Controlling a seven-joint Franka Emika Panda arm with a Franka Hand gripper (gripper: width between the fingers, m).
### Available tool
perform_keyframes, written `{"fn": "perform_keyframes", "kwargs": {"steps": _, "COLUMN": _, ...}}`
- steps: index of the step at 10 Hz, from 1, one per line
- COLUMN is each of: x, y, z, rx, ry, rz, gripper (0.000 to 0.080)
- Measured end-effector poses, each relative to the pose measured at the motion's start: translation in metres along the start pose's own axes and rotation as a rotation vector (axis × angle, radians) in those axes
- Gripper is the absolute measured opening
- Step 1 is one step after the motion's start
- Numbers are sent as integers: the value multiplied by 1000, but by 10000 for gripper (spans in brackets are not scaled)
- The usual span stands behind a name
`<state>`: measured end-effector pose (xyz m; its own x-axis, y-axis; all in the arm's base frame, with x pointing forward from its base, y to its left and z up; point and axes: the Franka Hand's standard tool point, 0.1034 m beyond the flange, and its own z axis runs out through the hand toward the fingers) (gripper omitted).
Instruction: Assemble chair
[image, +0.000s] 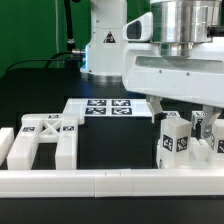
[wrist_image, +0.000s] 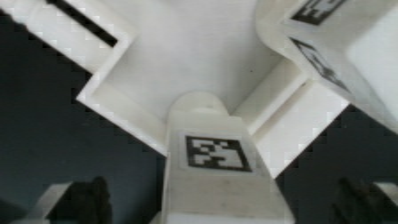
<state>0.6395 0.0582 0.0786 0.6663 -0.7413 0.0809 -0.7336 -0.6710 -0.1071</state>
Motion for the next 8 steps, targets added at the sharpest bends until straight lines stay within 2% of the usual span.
{"fn": "perform_keyframes", "kwargs": {"steps": 5, "x": 1, "y": 1, "z": 0, "rx": -4, "ry": 4, "rz": -400, "gripper": 649}}
{"fn": "perform_keyframes", "kwargs": {"steps": 8, "x": 5, "y": 4, "z": 0, "rx": -19, "ry": 9, "rz": -733, "gripper": 649}}
